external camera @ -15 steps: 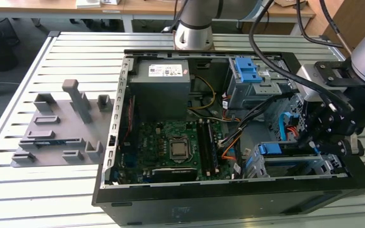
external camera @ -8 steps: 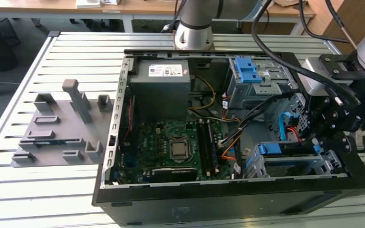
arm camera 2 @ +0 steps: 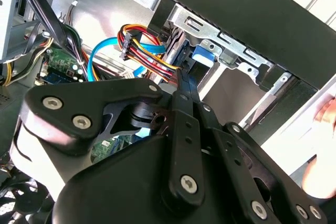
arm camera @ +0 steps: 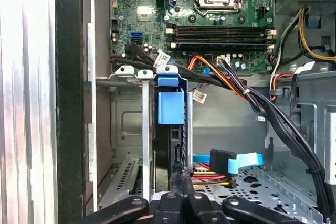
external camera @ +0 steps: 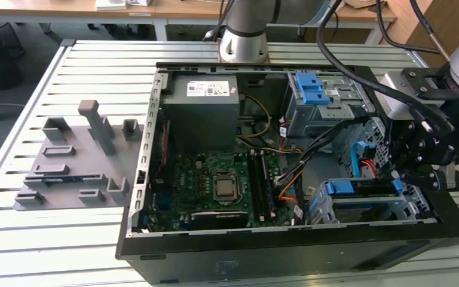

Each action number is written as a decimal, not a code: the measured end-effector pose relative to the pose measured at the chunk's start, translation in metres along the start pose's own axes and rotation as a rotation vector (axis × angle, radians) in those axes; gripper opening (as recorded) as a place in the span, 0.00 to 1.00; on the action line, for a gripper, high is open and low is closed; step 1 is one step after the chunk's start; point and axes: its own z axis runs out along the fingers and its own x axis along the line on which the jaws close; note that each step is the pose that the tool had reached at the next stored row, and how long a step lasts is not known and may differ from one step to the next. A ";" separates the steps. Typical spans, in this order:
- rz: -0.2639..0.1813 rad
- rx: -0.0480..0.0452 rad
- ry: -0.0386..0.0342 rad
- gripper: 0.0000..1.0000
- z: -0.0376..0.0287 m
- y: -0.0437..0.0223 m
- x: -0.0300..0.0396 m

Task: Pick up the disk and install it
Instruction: 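Insert the first disk wire, then insert the second disk wire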

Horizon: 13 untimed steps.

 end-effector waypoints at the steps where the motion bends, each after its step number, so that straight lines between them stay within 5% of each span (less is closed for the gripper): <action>1: 0.000 0.0000 0.0000 0.11 0.0000 0.0000 0.0000; 13: 0.000 -0.0002 0.0000 0.11 0.0000 0.0012 0.0001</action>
